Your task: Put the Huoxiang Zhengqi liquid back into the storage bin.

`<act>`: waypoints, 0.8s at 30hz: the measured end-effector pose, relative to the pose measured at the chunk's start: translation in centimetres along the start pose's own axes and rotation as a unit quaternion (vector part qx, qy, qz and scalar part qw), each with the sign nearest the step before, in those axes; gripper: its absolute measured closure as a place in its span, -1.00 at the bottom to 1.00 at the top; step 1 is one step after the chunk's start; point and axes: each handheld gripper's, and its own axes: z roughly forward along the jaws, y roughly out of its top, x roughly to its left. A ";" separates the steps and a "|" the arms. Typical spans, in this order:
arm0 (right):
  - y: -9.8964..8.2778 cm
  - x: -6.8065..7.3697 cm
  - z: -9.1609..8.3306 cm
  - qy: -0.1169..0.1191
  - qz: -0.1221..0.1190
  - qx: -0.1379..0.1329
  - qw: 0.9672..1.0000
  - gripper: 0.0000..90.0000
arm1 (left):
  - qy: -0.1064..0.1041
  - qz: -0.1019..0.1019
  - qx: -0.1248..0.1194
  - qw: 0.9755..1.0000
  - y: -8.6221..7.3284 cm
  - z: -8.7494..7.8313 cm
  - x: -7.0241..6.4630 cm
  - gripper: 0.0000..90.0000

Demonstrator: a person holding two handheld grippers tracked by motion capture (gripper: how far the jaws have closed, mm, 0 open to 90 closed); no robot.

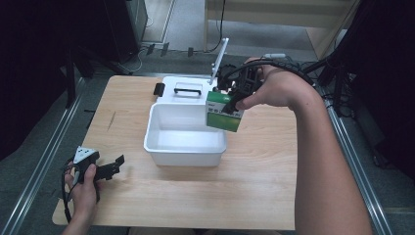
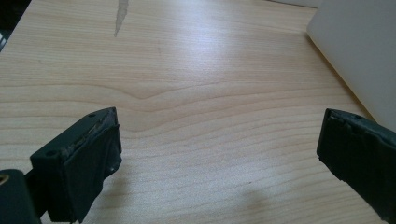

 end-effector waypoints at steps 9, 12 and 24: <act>2.0 0.1 0.4 0.005 -0.034 -0.015 0.999 0.42 | -0.001 -0.001 0.000 1.000 0.0 0.0 0.1 -0.99; 2.6 0.2 0.9 0.009 -0.044 -0.015 0.999 0.42 | -0.001 -0.001 0.000 1.000 0.0 0.0 0.0 -0.98; 3.7 0.3 3.1 0.021 -0.081 -0.005 0.996 0.42 | -0.003 -0.001 0.003 1.000 0.1 0.0 0.1 -0.98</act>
